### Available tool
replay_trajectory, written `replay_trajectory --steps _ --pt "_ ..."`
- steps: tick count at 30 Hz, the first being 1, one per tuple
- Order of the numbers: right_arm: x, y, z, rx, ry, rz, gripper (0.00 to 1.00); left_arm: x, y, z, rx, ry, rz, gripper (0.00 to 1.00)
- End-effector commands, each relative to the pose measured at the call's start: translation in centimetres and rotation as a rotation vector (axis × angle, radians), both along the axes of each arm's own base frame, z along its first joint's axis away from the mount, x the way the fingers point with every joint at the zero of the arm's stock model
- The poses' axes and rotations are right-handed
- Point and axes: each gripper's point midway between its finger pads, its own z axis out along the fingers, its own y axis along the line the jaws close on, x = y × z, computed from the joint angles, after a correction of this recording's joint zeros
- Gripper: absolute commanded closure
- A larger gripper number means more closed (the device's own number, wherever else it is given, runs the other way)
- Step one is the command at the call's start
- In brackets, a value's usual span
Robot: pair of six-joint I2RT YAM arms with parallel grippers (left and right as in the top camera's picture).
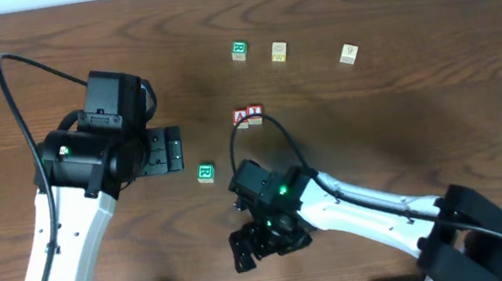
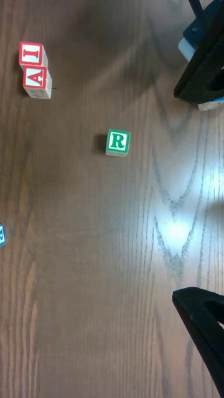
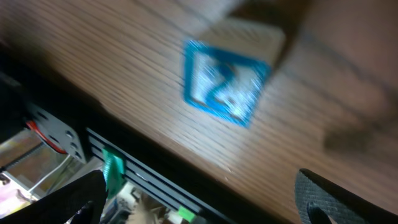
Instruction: Spell out Ai2
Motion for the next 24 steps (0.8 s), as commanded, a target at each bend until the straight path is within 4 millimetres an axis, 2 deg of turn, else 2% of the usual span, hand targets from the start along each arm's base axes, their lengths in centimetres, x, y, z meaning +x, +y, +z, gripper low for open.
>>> replay_trajectory --steps 1,8,16,21,24 --pt "0.9 0.9 0.5 0.024 -0.067 0.058 0.04 0.1 0.4 0.7 0.022 -0.026 -0.008 0.05" --pt "2.0 0.8 0.2 0.004 -0.126 0.057 0.07 0.2 0.4 0.7 0.024 -0.031 -0.007 0.04" --pt "2.8 2.3 -1.5 0.033 -0.151 0.072 0.10 0.4 0.9 0.8 0.049 -0.042 0.005 0.04" --pt "3.2 2.0 -1.9 0.011 -0.177 0.073 0.21 0.4 0.9 0.8 0.049 -0.042 0.005 0.05" --pt "3.5 1.9 -2.0 0.000 -0.191 0.071 0.37 0.4 0.9 0.8 0.049 -0.042 0.005 0.05"
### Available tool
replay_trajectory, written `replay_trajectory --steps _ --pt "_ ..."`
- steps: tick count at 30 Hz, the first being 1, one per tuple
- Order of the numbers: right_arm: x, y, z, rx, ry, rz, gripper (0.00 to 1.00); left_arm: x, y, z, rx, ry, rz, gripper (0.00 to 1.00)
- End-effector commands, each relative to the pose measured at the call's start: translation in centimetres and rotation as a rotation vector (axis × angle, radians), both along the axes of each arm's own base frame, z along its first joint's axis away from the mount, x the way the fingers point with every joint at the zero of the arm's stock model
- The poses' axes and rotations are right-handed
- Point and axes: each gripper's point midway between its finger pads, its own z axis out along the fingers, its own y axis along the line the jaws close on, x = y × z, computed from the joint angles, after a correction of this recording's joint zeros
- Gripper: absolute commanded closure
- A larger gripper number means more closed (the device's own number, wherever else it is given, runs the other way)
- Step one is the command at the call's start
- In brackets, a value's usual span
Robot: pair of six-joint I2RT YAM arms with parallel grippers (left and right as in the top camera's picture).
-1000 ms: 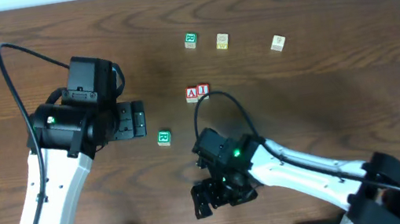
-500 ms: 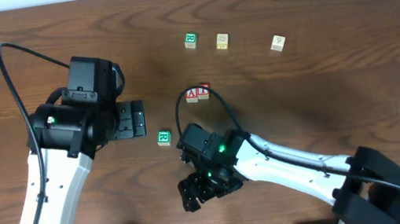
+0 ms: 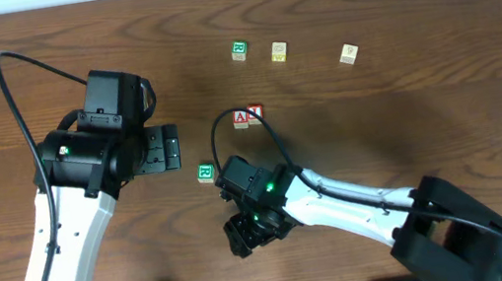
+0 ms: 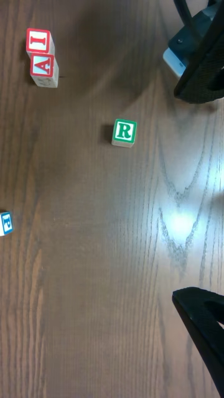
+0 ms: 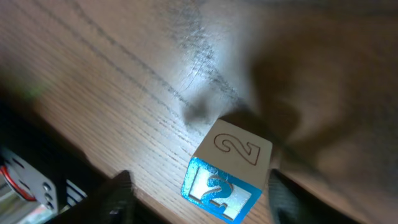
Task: Spell out Ai2
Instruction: 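Grasp the blue '2' block with the right gripper and lift, then carry the '2' block up and right of the 'AI' pair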
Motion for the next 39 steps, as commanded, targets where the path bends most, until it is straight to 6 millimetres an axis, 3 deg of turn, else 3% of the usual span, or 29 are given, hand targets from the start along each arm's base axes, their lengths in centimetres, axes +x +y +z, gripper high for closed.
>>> replay_trajectory --steps 1,3,6,10,25,31,39 --pt "0.3 0.3 0.0 -0.005 -0.027 0.012 0.44 0.0 0.2 0.6 0.014 -0.020 -0.008 0.04" --pt "0.4 0.3 -0.1 -0.009 -0.034 0.010 0.52 0.0 0.2 0.6 0.014 -0.020 -0.008 0.04" --pt "0.5 0.3 -0.1 -0.011 -0.040 0.009 0.53 0.0 0.2 0.6 0.014 -0.020 -0.008 0.05" --pt "0.6 0.2 -0.1 -0.014 -0.042 0.006 0.66 0.0 0.2 0.6 0.014 -0.020 -0.008 0.05" --pt "2.3 -0.9 -0.4 -0.054 -0.085 -0.042 0.66 -0.2 0.3 0.5 0.016 -0.011 -0.008 0.04" --pt "4.7 -2.6 -0.6 -0.072 -0.103 -0.098 0.66 -0.4 0.2 0.5 0.011 -0.004 -0.011 0.05" --pt "11.0 -8.3 -0.9 -0.142 -0.190 -0.220 0.65 0.1 0.1 0.6 0.009 -0.022 -0.010 0.05"
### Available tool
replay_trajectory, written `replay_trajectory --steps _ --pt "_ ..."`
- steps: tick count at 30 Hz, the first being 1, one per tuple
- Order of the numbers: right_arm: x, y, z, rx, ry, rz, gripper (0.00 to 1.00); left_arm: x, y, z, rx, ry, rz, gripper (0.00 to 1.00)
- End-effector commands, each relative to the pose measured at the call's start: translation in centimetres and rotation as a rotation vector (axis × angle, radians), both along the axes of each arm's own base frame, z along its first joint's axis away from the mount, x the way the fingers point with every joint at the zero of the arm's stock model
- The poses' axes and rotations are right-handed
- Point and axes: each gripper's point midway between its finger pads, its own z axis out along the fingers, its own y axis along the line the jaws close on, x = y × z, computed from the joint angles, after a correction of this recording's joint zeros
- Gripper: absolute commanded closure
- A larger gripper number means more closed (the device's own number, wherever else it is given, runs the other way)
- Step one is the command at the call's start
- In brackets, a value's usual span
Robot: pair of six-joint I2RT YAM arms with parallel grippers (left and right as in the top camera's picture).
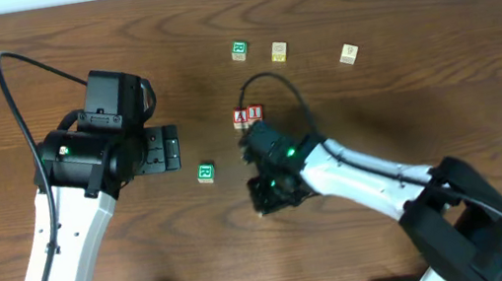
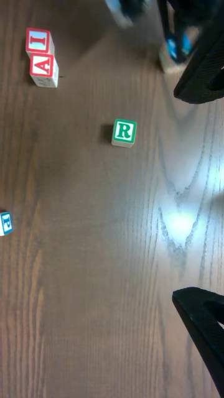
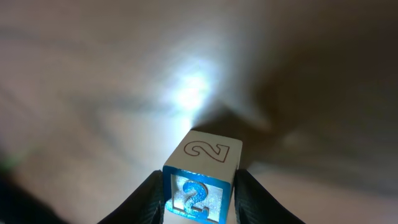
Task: Spell out Ai2
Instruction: 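Carry the '2' block up and right of the 'AI' pair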
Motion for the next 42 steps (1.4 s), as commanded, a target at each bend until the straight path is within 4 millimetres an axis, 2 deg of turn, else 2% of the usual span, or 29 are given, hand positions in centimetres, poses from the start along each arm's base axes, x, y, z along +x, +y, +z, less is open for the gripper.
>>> replay_trajectory --steps 1,6,10,15,16,18,21,24,27,29,31,33,35,38,39,42 --pt "3.5 -3.8 -0.6 -0.103 -0.091 -0.041 0.65 0.1 0.2 0.7 0.009 -0.023 -0.009 0.05" --pt "6.4 -7.9 -0.7 -0.126 -0.112 -0.113 0.65 0.3 0.1 0.8 0.006 -0.033 -0.009 0.05" --pt "7.7 -10.0 -0.6 -0.129 -0.118 -0.160 0.66 0.5 0.0 0.8 0.005 -0.041 -0.009 0.05" --pt "9.2 -9.8 0.1 -0.107 -0.166 -0.161 0.64 0.7 0.0 0.9 0.002 -0.050 -0.009 0.05" --pt "9.6 -9.7 0.5 -0.104 -0.175 -0.156 0.61 0.7 0.0 0.9 0.002 -0.050 -0.009 0.05" --pt "10.6 -9.4 1.8 -0.102 -0.196 -0.149 0.53 0.7 0.0 0.9 0.002 -0.050 -0.009 0.05" --pt "11.8 -9.8 3.9 -0.151 -0.226 -0.159 0.52 0.6 0.0 0.9 0.002 -0.048 -0.009 0.05" --pt "11.3 -10.9 5.6 -0.231 -0.202 -0.144 0.54 0.6 0.0 0.9 0.003 -0.045 -0.009 0.05" --pt "9.9 -13.8 6.6 -0.443 -0.220 -0.142 0.50 0.6 0.0 0.9 0.003 -0.045 -0.009 0.05" --pt "8.8 -13.5 7.0 -0.493 -0.225 -0.100 0.48 0.6 0.0 0.9 0.003 -0.045 -0.009 0.04" --pt "8.0 -12.1 7.0 -0.491 -0.229 -0.059 0.47 0.6 0.0 0.9 0.003 -0.045 -0.009 0.05" --pt "7.7 -10.8 7.0 -0.481 -0.248 -0.044 0.46 0.6 0.0 0.9 0.002 -0.044 -0.009 0.05" --pt "7.6 -10.0 7.0 -0.472 -0.261 -0.035 0.41 0.5 0.0 0.9 0.001 -0.044 -0.010 0.05" --pt "7.0 -10.5 6.4 -0.488 -0.242 -0.047 0.38 0.5 0.0 0.9 0.001 -0.044 -0.010 0.05" --pt "6.8 -10.9 6.0 -0.495 -0.233 -0.049 0.35 0.6 0.0 0.9 0.001 -0.044 -0.010 0.05" --pt "6.7 -11.6 4.4 -0.492 -0.222 -0.082 0.34 0.6 0.0 0.9 0.000 -0.044 -0.010 0.04"
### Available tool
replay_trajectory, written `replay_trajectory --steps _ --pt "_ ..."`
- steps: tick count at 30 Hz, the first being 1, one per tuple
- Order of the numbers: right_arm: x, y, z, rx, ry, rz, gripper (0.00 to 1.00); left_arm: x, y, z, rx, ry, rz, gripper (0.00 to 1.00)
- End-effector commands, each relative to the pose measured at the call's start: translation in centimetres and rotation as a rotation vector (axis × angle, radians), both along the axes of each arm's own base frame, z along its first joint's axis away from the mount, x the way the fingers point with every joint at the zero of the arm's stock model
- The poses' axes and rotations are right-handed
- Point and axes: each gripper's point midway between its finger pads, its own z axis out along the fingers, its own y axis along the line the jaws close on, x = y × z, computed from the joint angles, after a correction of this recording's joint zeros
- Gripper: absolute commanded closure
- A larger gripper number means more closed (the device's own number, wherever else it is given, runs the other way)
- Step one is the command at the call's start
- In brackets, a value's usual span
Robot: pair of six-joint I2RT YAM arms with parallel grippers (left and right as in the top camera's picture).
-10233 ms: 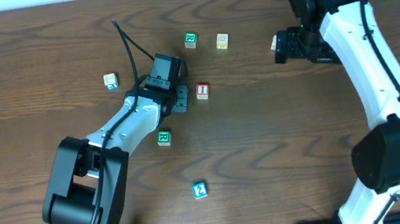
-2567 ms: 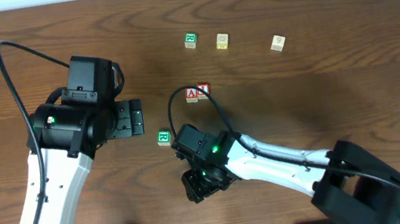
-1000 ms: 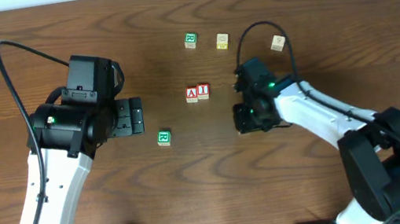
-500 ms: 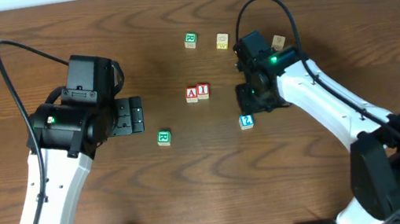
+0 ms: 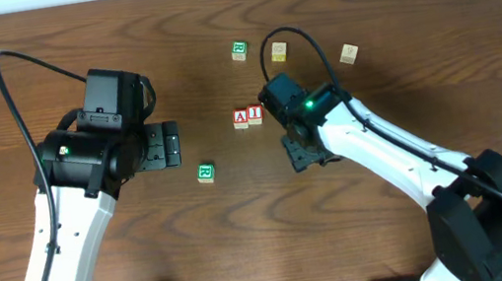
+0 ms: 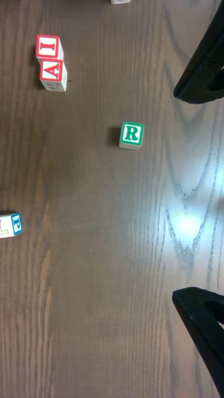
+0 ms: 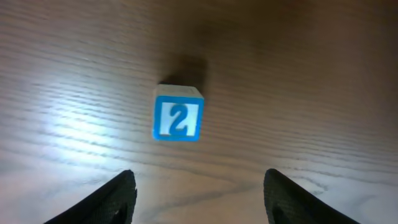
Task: Spell out Ai2
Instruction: 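Carry the '2' block up and right of the 'AI' pair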
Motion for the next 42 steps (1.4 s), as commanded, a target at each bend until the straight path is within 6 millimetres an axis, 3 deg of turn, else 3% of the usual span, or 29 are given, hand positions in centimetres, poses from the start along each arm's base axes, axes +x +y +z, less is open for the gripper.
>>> replay_trajectory --steps 1,4,12,25,42 --pt "0.0 -1.1 -0.6 0.008 -0.015 -0.053 0.34 0.0 0.1 0.6 0.007 -0.018 -0.009 0.05" --pt "0.2 -0.1 -1.6 0.117 0.009 -0.071 0.35 0.0 0.1 0.6 0.005 -0.018 -0.007 0.05" --pt "0.7 0.7 -1.7 0.180 0.008 -0.055 0.30 0.0 0.1 0.6 0.005 -0.019 -0.007 0.04" --pt "1.1 0.0 -3.1 0.227 0.000 -0.093 0.28 0.2 0.1 0.7 0.003 -0.030 -0.007 0.05" --pt "2.4 0.8 -2.8 0.254 -0.053 -0.084 0.27 0.1 0.1 0.7 0.005 -0.023 -0.007 0.05"
